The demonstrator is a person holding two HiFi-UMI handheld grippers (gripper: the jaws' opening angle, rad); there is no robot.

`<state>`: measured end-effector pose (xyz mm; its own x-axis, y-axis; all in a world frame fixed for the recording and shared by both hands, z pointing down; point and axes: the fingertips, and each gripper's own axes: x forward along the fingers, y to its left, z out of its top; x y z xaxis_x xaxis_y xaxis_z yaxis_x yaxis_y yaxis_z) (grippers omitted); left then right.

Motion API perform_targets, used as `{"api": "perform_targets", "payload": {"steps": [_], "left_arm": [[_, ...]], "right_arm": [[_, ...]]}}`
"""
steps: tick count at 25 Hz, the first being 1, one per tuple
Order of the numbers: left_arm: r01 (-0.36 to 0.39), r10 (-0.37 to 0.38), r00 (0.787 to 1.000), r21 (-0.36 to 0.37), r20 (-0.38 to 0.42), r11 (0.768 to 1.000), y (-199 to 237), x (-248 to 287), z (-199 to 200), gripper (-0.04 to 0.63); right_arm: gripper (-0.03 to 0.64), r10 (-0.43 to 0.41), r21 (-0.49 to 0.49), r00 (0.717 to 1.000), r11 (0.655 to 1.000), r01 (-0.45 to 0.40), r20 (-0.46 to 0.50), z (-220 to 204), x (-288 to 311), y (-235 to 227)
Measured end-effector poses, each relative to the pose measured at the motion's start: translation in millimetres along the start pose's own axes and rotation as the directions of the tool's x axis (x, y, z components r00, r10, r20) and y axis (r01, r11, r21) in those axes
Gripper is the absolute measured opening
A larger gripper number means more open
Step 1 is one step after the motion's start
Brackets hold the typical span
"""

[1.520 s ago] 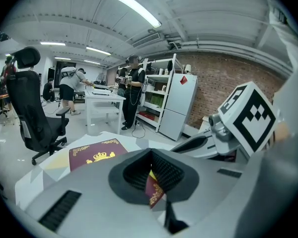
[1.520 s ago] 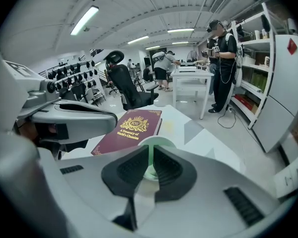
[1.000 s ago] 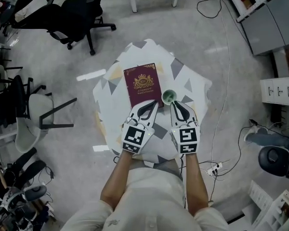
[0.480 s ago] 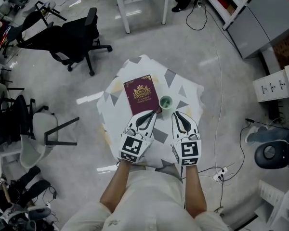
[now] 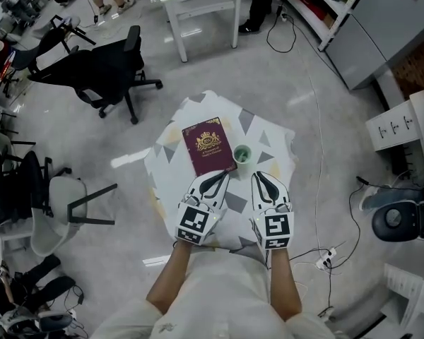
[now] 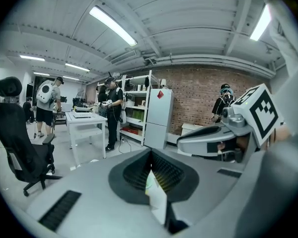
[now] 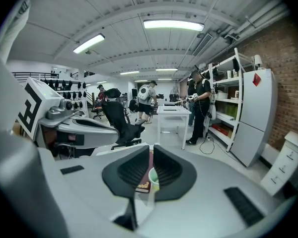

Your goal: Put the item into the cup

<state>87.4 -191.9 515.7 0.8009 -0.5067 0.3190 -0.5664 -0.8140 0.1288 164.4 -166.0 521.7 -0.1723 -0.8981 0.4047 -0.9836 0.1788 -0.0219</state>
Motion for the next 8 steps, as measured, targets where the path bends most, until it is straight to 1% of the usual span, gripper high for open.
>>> {"api": "perform_targets", "payload": {"steps": [8], "left_arm": [[0.007, -0.007, 1.000, 0.004, 0.001, 1.000, -2.5, 0.2, 0.7, 0.012]], "right_arm": [[0.028, -0.007, -0.002, 1.000, 1.000, 0.007, -0.002, -1.0, -2.3, -0.1]]}}
